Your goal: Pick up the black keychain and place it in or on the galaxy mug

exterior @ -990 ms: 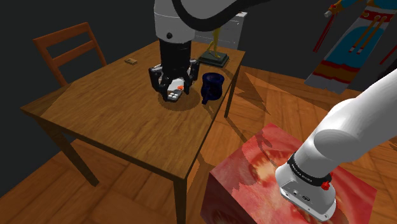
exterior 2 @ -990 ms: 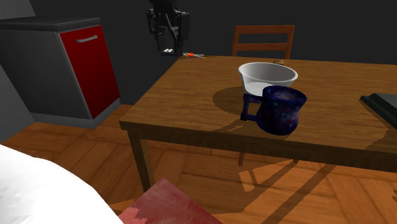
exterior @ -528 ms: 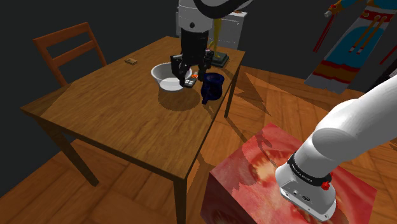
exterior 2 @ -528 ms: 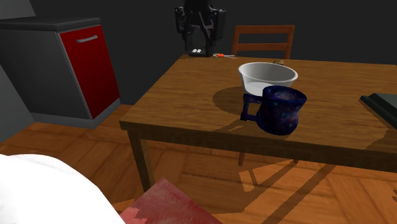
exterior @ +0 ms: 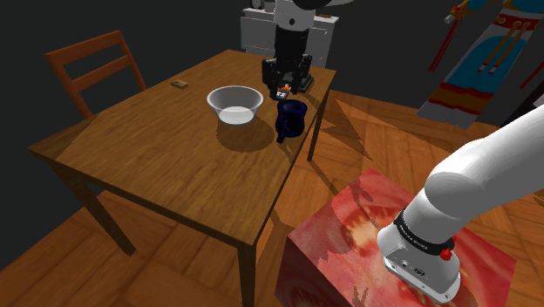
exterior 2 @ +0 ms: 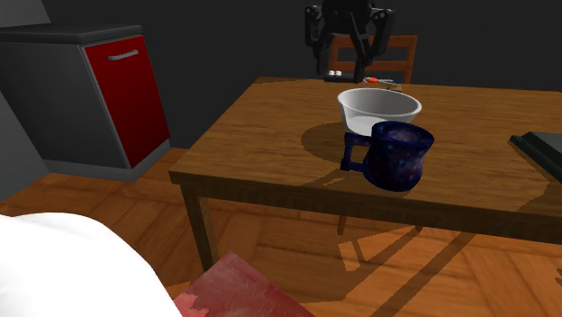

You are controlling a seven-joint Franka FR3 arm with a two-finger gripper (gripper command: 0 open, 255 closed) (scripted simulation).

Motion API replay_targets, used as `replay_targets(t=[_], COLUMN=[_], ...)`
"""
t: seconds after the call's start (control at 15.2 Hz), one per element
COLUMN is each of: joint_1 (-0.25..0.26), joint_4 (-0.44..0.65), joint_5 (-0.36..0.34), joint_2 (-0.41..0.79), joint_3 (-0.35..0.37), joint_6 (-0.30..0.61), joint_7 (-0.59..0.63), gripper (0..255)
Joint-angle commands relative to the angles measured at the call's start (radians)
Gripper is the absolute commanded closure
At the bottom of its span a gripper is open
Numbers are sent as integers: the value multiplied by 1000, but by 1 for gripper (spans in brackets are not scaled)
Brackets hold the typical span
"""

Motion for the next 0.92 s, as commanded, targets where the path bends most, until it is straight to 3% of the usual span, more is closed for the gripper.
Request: replay_targets(t=[0.0,0.2,0.86], joint_1=[-19,-51,-48], joint_4=[6,26,-88], joint_5=[-13,-32,-31], joint_2=[9,30,54], joint_3=[-31,-78,-67], joint_6=[-1,-4,133], joint_7=[-46,-114,-113], gripper=[255,255,255])
